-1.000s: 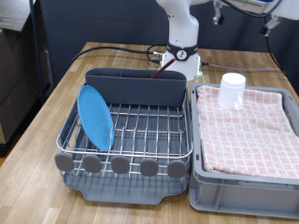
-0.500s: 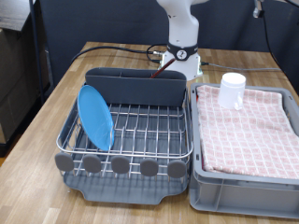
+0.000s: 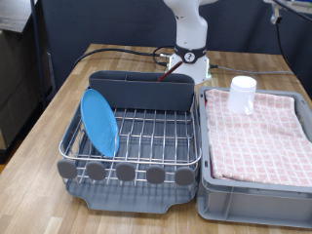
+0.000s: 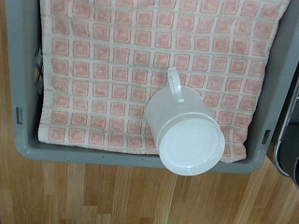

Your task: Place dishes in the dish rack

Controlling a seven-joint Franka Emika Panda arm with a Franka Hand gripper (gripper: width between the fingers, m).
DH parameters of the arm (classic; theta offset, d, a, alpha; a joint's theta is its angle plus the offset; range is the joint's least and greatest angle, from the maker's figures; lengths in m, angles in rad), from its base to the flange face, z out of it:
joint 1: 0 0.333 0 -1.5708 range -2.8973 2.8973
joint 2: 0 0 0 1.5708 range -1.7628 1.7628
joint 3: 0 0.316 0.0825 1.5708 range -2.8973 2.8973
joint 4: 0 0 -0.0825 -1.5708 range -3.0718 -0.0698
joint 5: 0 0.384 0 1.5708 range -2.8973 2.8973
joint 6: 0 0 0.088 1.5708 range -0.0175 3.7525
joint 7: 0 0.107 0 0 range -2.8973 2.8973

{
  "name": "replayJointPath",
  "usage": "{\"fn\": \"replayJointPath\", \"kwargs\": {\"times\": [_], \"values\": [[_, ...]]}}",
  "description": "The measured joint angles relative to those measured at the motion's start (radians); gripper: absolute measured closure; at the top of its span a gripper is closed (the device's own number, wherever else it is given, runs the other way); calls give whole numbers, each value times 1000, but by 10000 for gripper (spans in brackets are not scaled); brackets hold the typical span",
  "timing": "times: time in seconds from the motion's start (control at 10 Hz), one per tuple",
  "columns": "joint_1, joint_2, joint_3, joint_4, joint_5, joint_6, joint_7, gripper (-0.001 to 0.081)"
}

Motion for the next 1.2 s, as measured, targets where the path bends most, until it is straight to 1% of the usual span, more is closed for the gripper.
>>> {"fn": "replayJointPath", "kwargs": {"times": [0.2,0.3,0.6,0.8,1.0,1.2], "values": [[0,17,-5,-46,3,17,-56,3],[0,25,-6,-75,-1,51,-80,3],[-1,44,-15,-182,-1,185,-133,3],[-3,46,-25,-254,-1,329,-143,3],[-3,47,-27,-246,6,296,-150,3],[-8,64,-46,-250,15,309,-199,3]]}}
